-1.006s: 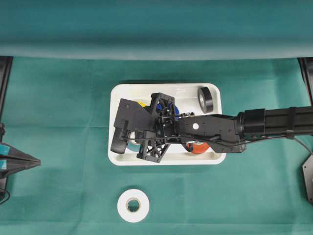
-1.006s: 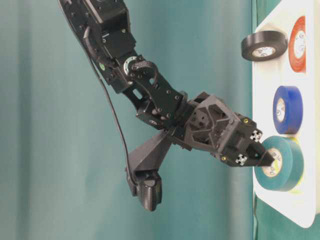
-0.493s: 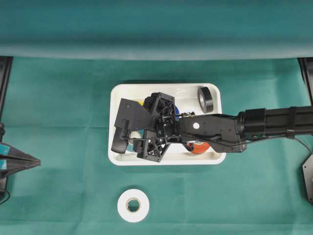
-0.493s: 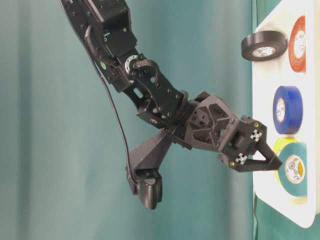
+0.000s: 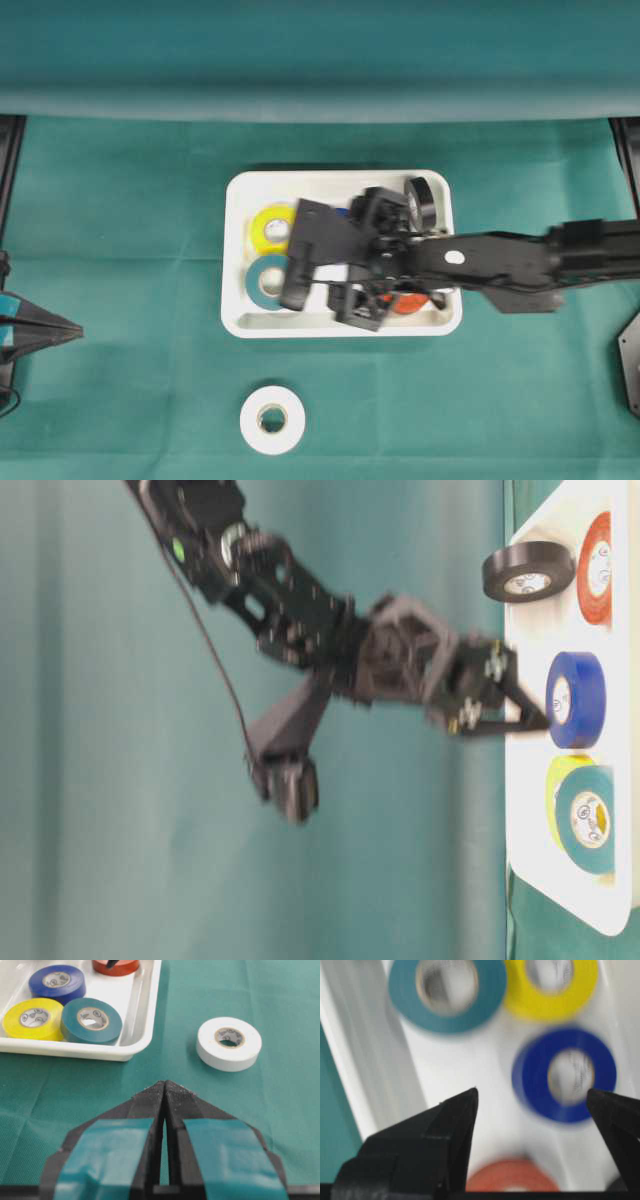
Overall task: Put the tape into the white case with the right arm.
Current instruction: 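Release the teal tape and pull the right gripper back right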
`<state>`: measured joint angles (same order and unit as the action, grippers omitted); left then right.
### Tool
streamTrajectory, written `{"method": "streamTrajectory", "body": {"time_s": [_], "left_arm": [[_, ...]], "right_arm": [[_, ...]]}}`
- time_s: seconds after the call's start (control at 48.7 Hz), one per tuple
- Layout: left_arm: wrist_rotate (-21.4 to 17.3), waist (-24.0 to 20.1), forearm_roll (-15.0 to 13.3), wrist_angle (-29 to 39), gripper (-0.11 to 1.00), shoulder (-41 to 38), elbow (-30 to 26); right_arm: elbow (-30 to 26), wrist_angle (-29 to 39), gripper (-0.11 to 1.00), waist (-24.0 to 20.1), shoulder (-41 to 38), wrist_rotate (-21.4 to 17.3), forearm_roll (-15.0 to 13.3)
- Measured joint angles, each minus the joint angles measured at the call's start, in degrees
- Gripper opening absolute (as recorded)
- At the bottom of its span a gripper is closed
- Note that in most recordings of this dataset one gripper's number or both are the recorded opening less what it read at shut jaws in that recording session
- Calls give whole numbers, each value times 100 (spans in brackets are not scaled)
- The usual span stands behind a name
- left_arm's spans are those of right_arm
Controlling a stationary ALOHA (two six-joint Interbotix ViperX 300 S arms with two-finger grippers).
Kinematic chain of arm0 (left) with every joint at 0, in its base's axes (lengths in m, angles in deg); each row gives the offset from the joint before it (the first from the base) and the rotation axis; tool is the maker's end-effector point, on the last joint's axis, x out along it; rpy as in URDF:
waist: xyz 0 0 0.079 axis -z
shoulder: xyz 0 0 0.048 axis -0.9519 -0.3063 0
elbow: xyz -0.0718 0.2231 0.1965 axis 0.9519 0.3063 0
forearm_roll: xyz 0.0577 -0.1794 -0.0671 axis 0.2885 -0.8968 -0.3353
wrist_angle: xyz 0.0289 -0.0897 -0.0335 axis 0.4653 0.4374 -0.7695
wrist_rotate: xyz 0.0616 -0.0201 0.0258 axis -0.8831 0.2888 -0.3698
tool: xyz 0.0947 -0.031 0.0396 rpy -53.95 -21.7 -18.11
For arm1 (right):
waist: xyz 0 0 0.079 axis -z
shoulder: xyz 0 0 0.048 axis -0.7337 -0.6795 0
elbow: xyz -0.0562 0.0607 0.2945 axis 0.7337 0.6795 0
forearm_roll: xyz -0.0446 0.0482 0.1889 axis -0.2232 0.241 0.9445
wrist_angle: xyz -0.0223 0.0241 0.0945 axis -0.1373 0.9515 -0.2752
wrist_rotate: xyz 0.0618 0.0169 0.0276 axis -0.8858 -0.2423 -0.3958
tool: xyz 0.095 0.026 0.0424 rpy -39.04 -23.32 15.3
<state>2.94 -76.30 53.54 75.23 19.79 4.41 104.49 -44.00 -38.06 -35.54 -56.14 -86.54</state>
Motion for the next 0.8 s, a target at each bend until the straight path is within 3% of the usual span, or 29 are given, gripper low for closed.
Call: {"method": "streamTrajectory", "body": {"time_s": [0.226, 0.8], "left_arm": [[0, -9, 0, 9, 0, 0, 0], [0, -9, 0, 0, 0, 0, 0]], "right_arm": [[1020, -114, 66, 0, 853, -264, 0], [3621, -1204, 65, 0, 3199, -290, 0]]}}
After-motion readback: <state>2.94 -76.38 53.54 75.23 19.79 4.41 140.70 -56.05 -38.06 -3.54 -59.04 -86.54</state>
